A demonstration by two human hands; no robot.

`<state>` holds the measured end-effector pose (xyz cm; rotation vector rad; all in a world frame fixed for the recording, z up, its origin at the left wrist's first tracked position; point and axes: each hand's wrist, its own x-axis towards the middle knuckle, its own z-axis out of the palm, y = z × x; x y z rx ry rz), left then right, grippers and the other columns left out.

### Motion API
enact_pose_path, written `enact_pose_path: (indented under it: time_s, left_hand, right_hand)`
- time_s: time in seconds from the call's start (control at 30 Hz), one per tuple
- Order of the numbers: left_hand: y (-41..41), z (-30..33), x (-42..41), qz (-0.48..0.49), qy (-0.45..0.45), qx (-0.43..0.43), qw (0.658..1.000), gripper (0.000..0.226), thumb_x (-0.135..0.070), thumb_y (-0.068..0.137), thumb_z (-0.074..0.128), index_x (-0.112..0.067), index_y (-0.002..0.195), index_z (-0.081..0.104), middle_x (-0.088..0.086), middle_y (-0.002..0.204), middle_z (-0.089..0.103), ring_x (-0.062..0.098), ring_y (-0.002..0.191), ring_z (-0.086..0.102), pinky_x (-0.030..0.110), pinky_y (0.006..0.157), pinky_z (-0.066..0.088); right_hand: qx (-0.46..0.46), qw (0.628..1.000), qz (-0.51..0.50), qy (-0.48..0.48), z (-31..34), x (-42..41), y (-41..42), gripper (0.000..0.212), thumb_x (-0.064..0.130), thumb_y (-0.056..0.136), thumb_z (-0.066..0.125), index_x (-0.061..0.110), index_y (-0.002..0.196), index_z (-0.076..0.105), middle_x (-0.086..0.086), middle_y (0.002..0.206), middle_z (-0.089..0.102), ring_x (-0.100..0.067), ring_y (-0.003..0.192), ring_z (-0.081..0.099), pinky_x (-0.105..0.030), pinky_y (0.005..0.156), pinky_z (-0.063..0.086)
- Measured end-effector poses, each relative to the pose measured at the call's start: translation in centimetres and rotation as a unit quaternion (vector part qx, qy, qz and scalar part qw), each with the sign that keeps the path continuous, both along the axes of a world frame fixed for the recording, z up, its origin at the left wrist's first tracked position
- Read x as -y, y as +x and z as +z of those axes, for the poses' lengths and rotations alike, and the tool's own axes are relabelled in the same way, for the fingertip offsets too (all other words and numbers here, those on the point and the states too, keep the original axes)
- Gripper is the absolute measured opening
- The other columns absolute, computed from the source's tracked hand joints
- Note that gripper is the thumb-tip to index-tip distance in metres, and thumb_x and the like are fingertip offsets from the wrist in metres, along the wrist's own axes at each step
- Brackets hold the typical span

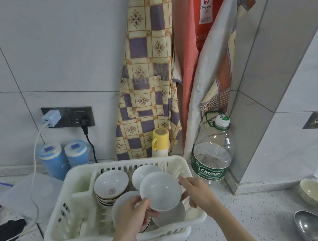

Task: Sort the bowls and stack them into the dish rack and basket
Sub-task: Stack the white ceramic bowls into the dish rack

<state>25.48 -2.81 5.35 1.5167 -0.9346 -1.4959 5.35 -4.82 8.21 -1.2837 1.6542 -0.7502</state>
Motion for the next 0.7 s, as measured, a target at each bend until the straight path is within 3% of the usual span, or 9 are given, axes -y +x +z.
enact_pose_path:
  time_s: [0.13,0.2,0.33,0.47,0.6,0.7]
  left_hand:
    - [-1.9,-0.5,0.1,-0.020,0.003,0.016,1.000,0.013,-0.011,0.084,0.054,-0.005,0.087,0.065,0.016,0.066,0.074,0.014,0.037,0.035,0.016,0.038,0.028]
    - [-2.7,-0.8,0.1,-0.031,0.002,0.011,0.999,0.013,-0.012,0.086,0.055,-0.007,0.092,0.065,0.014,0.067,0.075,0.012,0.036,0.040,0.017,0.037,0.031]
    - [-3.8,-1.9,-0.5,-0.034,0.006,0.001,0.999,0.024,-0.017,0.092,0.058,-0.027,0.110,0.046,0.007,0.069,0.077,0.009,0.038,0.050,0.019,0.038,0.035]
    - [-3.9,-2.1,-1.1,-0.057,0.030,-0.014,0.998,0.028,-0.015,0.091,0.056,-0.031,0.111,0.046,0.004,0.073,0.078,0.013,0.040,0.053,0.019,0.038,0.033]
    - [-4.0,-1.4,-1.7,-0.078,0.026,-0.021,0.996,0.017,-0.020,0.091,0.056,-0.035,0.099,0.051,-0.002,0.074,0.078,0.012,0.044,0.055,0.018,0.038,0.033]
    - [-4.1,-1.3,-2.2,-0.079,0.030,-0.029,0.996,0.015,-0.023,0.092,0.057,-0.034,0.100,0.051,0.002,0.090,0.073,0.014,0.051,0.063,0.021,0.040,0.037]
  right_hand:
    - [-0.147,0.988,0.014,-0.043,-0.9,-0.3,-0.6,0.018,0.013,0.084,0.052,0.004,0.072,0.062,0.004,0.055,0.055,-0.012,0.048,0.042,-0.023,0.049,0.031]
    - [-0.168,0.985,0.004,-0.038,-1.1,-0.1,-0.8,0.020,0.008,0.081,0.049,0.009,0.061,0.051,0.005,0.049,0.053,-0.011,0.044,0.043,-0.021,0.045,0.029]
    - [-0.257,0.966,0.006,0.000,-1.2,0.4,-1.0,0.013,0.009,0.081,0.045,0.007,0.070,0.051,-0.019,0.078,0.070,-0.020,0.057,0.048,-0.026,0.053,0.036]
    - [-0.314,0.947,0.039,0.052,-1.1,0.7,-0.8,0.015,0.009,0.080,0.042,0.008,0.079,0.057,-0.012,0.087,0.073,-0.022,0.066,0.054,-0.026,0.057,0.043]
    - [-0.314,0.944,0.050,0.092,-1.1,1.0,-0.3,0.014,0.004,0.077,0.042,0.014,0.070,0.048,-0.008,0.083,0.072,-0.017,0.061,0.053,-0.024,0.048,0.037]
    - [-0.296,0.948,0.033,0.112,-1.2,1.0,0.0,0.022,0.003,0.078,0.042,0.006,0.089,0.062,-0.010,0.084,0.072,-0.019,0.068,0.062,-0.025,0.057,0.046]
